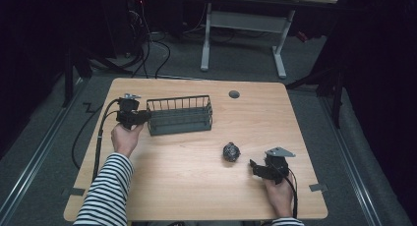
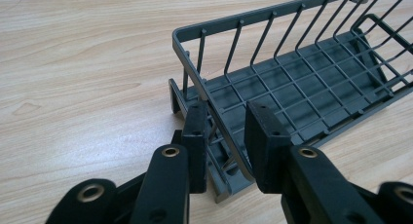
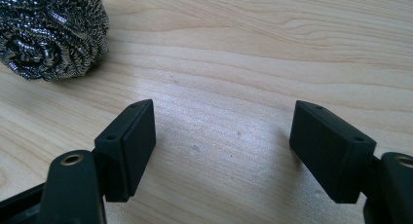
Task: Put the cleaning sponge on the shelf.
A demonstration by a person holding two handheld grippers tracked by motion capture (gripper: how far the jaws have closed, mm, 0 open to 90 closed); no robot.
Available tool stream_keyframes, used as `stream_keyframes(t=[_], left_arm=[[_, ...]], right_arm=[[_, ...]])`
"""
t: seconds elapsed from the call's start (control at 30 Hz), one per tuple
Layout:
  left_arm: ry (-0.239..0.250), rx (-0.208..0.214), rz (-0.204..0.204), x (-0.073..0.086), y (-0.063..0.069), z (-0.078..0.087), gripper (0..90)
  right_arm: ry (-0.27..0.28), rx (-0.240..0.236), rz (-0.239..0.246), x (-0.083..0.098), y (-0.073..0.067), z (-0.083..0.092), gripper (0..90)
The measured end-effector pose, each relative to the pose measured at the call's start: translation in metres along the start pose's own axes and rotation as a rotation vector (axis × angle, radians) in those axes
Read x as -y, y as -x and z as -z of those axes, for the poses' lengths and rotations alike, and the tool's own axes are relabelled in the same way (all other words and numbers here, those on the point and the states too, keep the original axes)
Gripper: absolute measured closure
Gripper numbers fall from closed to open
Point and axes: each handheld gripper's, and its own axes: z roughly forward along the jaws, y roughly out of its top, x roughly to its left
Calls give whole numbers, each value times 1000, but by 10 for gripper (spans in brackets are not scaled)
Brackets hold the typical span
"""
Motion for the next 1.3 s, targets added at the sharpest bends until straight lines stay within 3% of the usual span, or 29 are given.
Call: stream_keyframes(t=[0.67,1.03,1.3], left_arm=[[-1,45,-11,18,12,21,717],[25,74,-19,32,19,36,728],[24,79,-15,34,21,38,731]], right_arm=[[0,0,0,0,0,0,251],[0,0,0,0,0,0,251],[0,1,0,0,0,0,251]])
